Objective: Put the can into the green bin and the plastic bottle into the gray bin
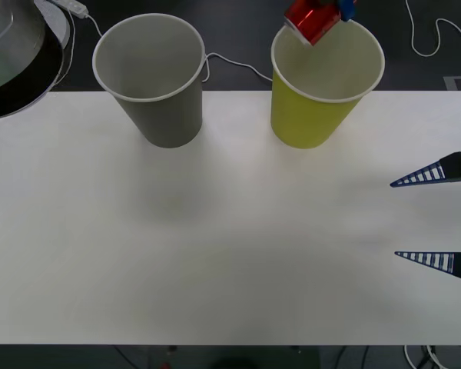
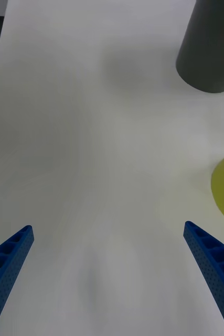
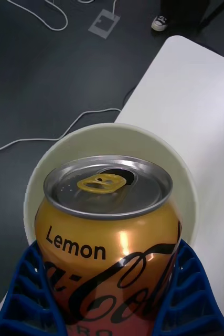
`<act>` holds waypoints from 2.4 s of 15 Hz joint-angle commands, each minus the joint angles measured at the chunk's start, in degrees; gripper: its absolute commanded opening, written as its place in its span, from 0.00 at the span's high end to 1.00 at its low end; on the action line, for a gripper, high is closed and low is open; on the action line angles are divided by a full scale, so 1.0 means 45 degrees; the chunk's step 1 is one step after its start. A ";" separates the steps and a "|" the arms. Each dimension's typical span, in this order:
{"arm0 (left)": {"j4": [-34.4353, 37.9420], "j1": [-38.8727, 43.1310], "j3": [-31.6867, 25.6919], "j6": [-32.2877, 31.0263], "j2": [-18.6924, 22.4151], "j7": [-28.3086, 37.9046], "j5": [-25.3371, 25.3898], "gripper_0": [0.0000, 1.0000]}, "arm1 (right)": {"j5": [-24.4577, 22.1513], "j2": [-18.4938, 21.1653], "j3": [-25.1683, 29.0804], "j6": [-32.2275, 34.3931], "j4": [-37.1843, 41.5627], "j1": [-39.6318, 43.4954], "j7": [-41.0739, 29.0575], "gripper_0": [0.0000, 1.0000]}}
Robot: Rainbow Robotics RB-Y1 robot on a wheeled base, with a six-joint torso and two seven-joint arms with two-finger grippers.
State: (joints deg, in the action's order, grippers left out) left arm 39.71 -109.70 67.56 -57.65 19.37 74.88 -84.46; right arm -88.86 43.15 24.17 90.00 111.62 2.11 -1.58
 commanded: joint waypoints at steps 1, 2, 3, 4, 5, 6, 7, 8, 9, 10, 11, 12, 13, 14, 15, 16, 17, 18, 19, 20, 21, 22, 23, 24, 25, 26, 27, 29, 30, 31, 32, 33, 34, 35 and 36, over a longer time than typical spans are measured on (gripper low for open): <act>-0.0876 -0.0096 0.0045 0.0702 -0.0789 0.0000 0.0136 0.98 | 0.0000 0.0000 0.0000 0.0000 0.0000 0.0000 0.0000 0.00; -0.1091 -0.0096 0.0065 0.0956 -0.1043 0.0000 0.0156 0.98 | 0.0000 0.0000 0.0000 0.0000 0.0000 0.0000 0.0000 0.00; -0.1404 -0.0076 0.0065 0.1171 -0.1297 0.0000 0.0195 0.98 | 0.0000 0.0000 0.0000 0.0000 0.0000 0.0000 0.0000 0.00; -0.1638 -0.0076 0.0045 0.1405 -0.1532 -0.0020 0.0195 0.99 | 0.0000 0.0000 0.0000 0.0000 0.0000 0.0000 0.0000 0.00; -0.1950 -0.0076 0.0065 0.1600 -0.1766 -0.0059 0.0214 0.98 | 0.0000 0.0000 0.0000 0.0000 0.0000 0.0000 0.0000 0.00; -0.2224 -0.0076 0.0065 0.1757 -0.1961 -0.0098 0.0253 0.98 | 0.0000 0.0000 0.0000 0.0000 0.0000 0.0000 0.0000 0.00; -0.2400 -0.0076 0.0065 0.1854 -0.2098 -0.0137 0.0253 0.98 | 0.0000 0.0000 0.0000 0.0000 0.0000 0.0000 0.0000 0.00; -0.2497 -0.0076 0.0045 0.1913 -0.2157 -0.0137 0.0253 0.98 | 0.0000 0.0000 0.0000 0.0000 0.0000 0.0000 0.0000 0.00; -0.2497 -0.0076 0.0065 0.1913 -0.2157 -0.0176 0.0273 0.96 | 0.0000 0.0000 0.0000 0.0000 0.0000 0.0000 0.0000 0.00; -0.2478 -0.0076 0.0065 0.1913 -0.2157 -0.0274 0.0293 0.92 | 0.0000 0.0000 0.0000 0.0000 0.0000 0.0000 0.0000 0.00; -0.2497 -0.0076 0.0065 0.1932 -0.2157 -0.0313 0.0312 0.86 | 0.0000 0.0000 0.0000 0.0000 0.0000 0.0000 0.0000 0.00; -0.2517 -0.0076 0.0065 0.1913 -0.2157 -0.0488 0.0351 0.56 | 0.0000 0.0000 0.0000 0.0000 0.0000 0.0000 0.0000 0.00; -0.2556 -0.0076 0.0065 0.1913 -0.2157 -0.0567 0.0390 0.12 | 0.0000 0.0000 0.0000 0.0000 0.0000 0.0000 0.0000 0.00; -0.2536 -0.0076 0.0065 0.1913 -0.2157 -0.0606 0.0410 0.00 | 0.0000 0.0000 0.0000 0.0000 0.0000 0.0000 0.0000 0.00; -0.2536 -0.0076 0.0065 0.1757 -0.2157 -0.0645 0.0429 0.00 | 0.0000 0.0000 0.0000 0.0000 0.0000 0.0000 0.0000 0.00; -0.2536 -0.0076 0.0065 0.1737 -0.2157 -0.0684 0.0449 0.00 | 0.0000 0.0000 0.0000 0.0000 0.0000 0.0000 0.0000 0.00; -0.2536 -0.0076 0.0065 0.1718 -0.2157 -0.0703 0.0488 0.00 | 0.0000 0.0000 0.0000 0.0000 0.0000 0.0000 0.0000 0.00; -0.2556 -0.0076 0.0065 0.1561 -0.2137 -0.0801 0.0566 0.00 | 0.0000 0.0000 0.0000 0.0000 0.0000 0.0000 0.0000 0.00; -0.2556 -0.0076 0.0065 0.1347 -0.2079 -0.0938 0.0683 0.00 | 0.0000 0.0000 0.0000 0.0000 0.0000 0.0000 0.0000 0.00; -0.2517 -0.0076 0.0045 0.1190 -0.1883 -0.1113 0.1132 0.00 | 0.0000 0.0000 0.0000 0.0000 0.0000 0.0000 0.0000 0.00; -0.2478 -0.0076 -0.0013 0.0975 -0.1649 -0.1426 0.1640 0.00 | 0.0000 0.0000 0.0000 0.0000 0.0000 0.0000 0.0000 0.00; -0.2400 -0.0076 -0.0130 0.0722 -0.1375 -0.1660 0.1953 0.00 | 0.0000 0.0000 0.0000 0.0000 0.0000 0.0000 0.0000 0.00; -0.2204 -0.0057 -0.0208 0.0350 -0.1004 -0.1875 0.2382 0.00 | 0.0000 0.0000 0.0000 0.0000 0.0000 0.0000 0.0000 0.00; -0.1950 -0.0057 -0.0208 -0.0079 -0.0536 -0.2129 0.2793 0.00 | 0.0000 0.0000 0.0000 0.0000 0.0000 0.0000 0.0000 0.00; -0.1579 -0.0037 -0.0208 -0.0548 -0.0028 -0.2227 0.2988 0.00 | 0.0000 0.0000 0.0000 0.0000 0.0000 0.0000 0.0000 0.00; -0.1169 -0.0018 -0.0248 -0.0919 0.0461 -0.2285 0.3105 0.00 | 0.0000 0.0000 0.0000 0.0000 0.0000 0.0000 0.0000 0.00; -0.0681 0.0099 -0.0267 -0.1212 0.1066 -0.2363 0.3300 0.00 | 0.0000 0.0000 0.0000 0.0000 0.0000 0.0000 0.0000 0.00; 0.0667 0.0627 -0.0677 -0.1603 0.2336 -0.2520 0.3261 0.00 | 0.0000 0.0000 0.0000 0.0000 0.0000 0.0000 0.0000 0.00; 0.1448 0.0978 -0.1009 -0.1759 0.2980 -0.2598 0.3164 0.00 | 0.0000 0.0000 0.0000 0.0000 0.0000 0.0000 0.0000 0.00; 0.2425 0.1486 -0.1400 -0.1915 0.3781 -0.2696 0.3046 0.00 | 0.0000 0.0000 0.0000 0.0000 0.0000 0.0000 0.0000 0.00; 0.3069 0.1760 -0.1537 -0.2032 0.4367 -0.2754 0.2968 0.00 | 0.0000 0.0000 0.0000 0.0000 0.0000 0.0000 0.0000 0.00; 0.3870 0.2014 -0.1595 -0.2110 0.5050 -0.2871 0.2968 0.00 | 0.0000 0.0000 0.0000 0.0000 0.0000 0.0000 0.0000 0.00; 0.4671 0.2306 -0.1693 -0.2130 0.5793 -0.2988 0.2968 0.00 | 0.0000 0.0000 0.0000 0.0000 0.0000 0.0000 0.0000 0.00; 0.5335 0.2619 -0.1927 -0.2150 0.6339 -0.3067 0.2968 0.00 | 0.0000 0.0000 0.0000 0.0000 0.0000 0.0000 0.0000 0.00; 0.6018 0.3205 -0.2455 -0.2325 0.6964 -0.3184 0.2949 0.00 | 0.0000 0.0000 0.0000 0.0000 0.0000 0.0000 0.0000 0.00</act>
State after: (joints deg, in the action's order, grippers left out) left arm 64.62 -97.03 58.05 -67.61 48.73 60.93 -71.10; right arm -88.86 43.15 24.17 90.00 111.62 2.11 -1.58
